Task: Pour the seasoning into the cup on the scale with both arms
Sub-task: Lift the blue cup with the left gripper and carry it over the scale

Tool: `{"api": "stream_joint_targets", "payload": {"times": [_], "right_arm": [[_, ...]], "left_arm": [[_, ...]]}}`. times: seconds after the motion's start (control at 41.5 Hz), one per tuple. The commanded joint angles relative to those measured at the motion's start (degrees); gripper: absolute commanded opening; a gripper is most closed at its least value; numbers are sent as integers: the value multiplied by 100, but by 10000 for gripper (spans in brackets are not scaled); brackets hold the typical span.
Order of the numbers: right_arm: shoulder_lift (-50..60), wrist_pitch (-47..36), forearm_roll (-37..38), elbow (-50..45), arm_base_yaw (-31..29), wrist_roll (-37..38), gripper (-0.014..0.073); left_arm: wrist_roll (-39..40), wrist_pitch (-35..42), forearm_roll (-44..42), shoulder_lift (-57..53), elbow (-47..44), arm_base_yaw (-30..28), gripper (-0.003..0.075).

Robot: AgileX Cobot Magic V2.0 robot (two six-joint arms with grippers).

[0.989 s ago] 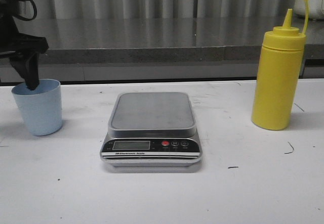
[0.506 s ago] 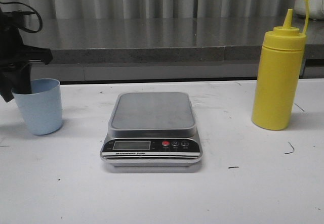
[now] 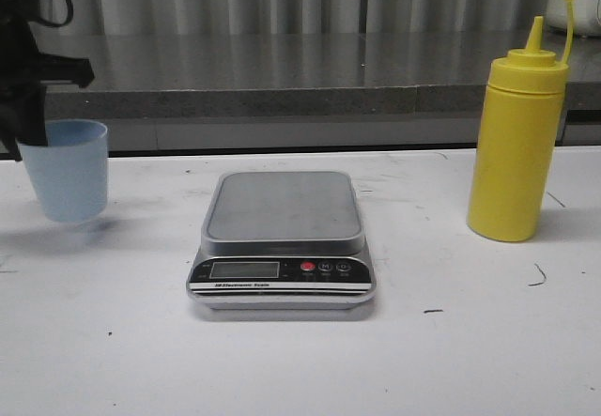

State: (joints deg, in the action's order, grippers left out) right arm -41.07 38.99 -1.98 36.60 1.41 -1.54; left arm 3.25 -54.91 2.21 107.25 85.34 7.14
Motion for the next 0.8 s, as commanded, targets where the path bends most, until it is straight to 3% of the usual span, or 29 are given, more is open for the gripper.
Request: {"api": "stream_joint_targets", "payload": {"times": [0.0, 0.314, 0.772], "right_arm": [[-3, -332, 63, 166, -36, -11, 468], [-3, -338, 63, 166, -36, -11, 468], [-3, -338, 63, 166, -36, -11, 468]], "left_arm": [[0, -234, 33, -489, 478, 136, -20], [0, -1127, 33, -592, 1793, 1018, -20], [0, -458, 33, -182, 1900, 2480, -20]]}}
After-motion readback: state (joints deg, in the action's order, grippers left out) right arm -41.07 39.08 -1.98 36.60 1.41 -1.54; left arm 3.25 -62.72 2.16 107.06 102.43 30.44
